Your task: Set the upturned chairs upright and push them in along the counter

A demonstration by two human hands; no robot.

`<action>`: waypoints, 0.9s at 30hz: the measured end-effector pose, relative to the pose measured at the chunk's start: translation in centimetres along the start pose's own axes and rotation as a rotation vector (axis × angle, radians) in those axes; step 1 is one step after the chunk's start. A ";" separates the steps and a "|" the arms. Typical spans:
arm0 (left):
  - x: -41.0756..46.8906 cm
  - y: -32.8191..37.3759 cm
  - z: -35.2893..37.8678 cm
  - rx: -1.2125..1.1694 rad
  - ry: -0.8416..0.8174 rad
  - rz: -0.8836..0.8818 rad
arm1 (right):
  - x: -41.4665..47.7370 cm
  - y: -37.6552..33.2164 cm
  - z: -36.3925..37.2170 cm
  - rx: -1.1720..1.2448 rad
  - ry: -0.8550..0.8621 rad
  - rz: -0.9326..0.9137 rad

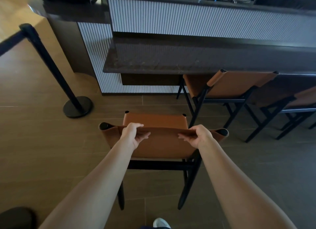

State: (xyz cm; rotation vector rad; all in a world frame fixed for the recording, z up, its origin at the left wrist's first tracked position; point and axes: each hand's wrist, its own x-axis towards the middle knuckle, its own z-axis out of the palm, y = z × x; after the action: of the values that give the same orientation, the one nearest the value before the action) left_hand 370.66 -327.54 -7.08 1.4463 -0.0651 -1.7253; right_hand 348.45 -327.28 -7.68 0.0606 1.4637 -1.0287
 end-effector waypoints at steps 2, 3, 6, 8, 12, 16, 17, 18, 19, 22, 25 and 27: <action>0.2 0.6 0.7 0.003 0.008 0.006 | 0.1 -0.6 0.4 0.007 -0.004 -0.008; 0.3 1.0 1.0 0.008 0.011 0.007 | 0.1 -1.0 0.7 0.019 -0.011 -0.013; 0.9 2.1 2.0 0.028 0.007 0.012 | 0.2 -2.2 1.6 0.049 -0.032 -0.023; 1.5 3.0 2.8 0.029 0.008 0.018 | 0.2 -3.2 2.5 0.058 -0.040 -0.011; 2.8 5.5 5.1 0.018 0.030 0.023 | 0.6 -6.2 4.5 0.109 -0.065 0.032; 3.7 7.8 7.4 -0.040 0.053 0.028 | 1.1 -9.0 6.6 0.131 -0.075 0.057; 3.9 8.3 7.8 -0.060 0.053 0.025 | 1.3 -9.5 7.0 0.135 -0.080 0.060; 4.0 8.7 8.2 -0.079 0.054 0.023 | 1.5 -10.1 7.4 0.136 -0.084 0.062; 4.1 9.2 8.6 -0.086 0.055 0.021 | 1.6 -10.5 7.8 0.135 -0.084 0.061; 4.4 10.3 9.7 -0.090 0.050 0.015 | 2.2 -11.9 8.7 0.126 -0.095 0.061; 4.9 11.3 10.8 -0.095 0.066 0.010 | 2.6 -13.3 9.4 0.112 -0.094 0.087; 4.9 11.7 11.1 -0.092 0.065 0.005 | 2.8 -13.6 9.7 0.103 -0.081 0.082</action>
State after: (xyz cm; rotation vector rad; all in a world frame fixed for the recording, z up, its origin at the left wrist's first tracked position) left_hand 368.34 -343.12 -1.02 1.4321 0.0455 -1.6547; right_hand 347.32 -342.76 -0.89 0.1499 1.3237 -1.0281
